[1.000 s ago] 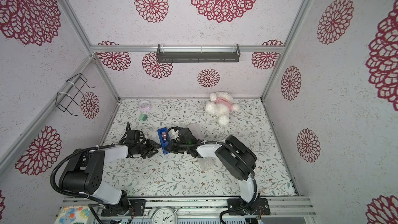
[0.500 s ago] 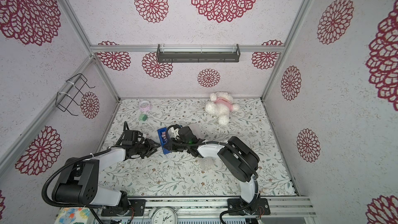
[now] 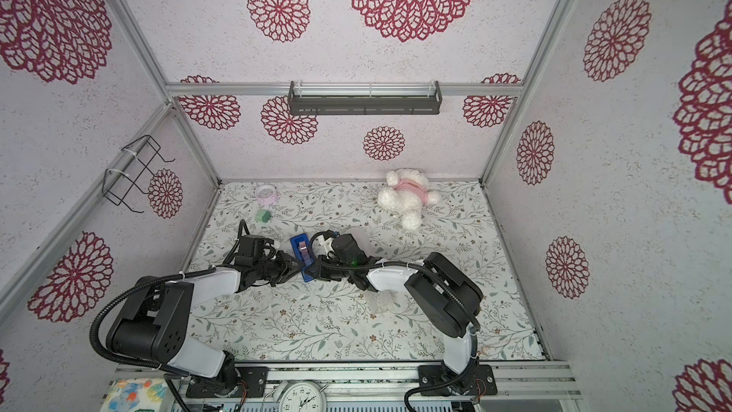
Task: Wrap wine bottles in bubble wrap
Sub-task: Tear off the tape using the Tape Cutter.
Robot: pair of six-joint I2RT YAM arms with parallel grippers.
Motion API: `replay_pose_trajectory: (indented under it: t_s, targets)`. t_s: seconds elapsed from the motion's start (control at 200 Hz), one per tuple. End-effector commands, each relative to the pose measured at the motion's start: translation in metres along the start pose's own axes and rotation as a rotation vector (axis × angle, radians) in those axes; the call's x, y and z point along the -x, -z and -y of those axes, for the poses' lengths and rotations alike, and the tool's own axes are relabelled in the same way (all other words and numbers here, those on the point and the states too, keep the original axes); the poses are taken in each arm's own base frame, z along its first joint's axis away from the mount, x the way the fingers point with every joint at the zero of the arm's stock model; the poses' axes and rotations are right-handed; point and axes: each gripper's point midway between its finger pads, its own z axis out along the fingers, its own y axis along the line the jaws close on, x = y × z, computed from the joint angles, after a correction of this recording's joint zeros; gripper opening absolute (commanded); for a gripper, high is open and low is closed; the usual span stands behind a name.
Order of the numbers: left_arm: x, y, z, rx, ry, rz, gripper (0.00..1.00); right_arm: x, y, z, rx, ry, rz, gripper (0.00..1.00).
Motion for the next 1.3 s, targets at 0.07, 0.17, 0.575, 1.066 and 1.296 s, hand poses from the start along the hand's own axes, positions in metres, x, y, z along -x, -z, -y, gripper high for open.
replay_pose_trajectory:
  t_s: [0.07, 0.17, 0.575, 1.066, 1.296]
  targets:
    - [0.015, -0.007, -0.018, 0.077, 0.049, 0.074, 0.22, -0.009, 0.009, -0.019, 0.041, 0.044, -0.029, 0.0]
    - [0.016, -0.009, -0.021, 0.088, 0.052, 0.076, 0.21, -0.011, 0.01, -0.018, 0.03, 0.047, -0.038, 0.0]
    - [0.02, -0.013, -0.029, 0.113, 0.086, 0.092, 0.2, -0.031, 0.008, -0.002, -0.024, 0.028, -0.114, 0.0]
    - [0.021, -0.014, -0.036, 0.136, 0.098, 0.095, 0.2, -0.04, 0.014, 0.002, -0.058, 0.027, -0.133, 0.0]
    - [0.022, -0.013, -0.037, 0.137, 0.1, 0.097, 0.2, -0.044, 0.016, 0.006, -0.064, 0.019, -0.139, 0.0]
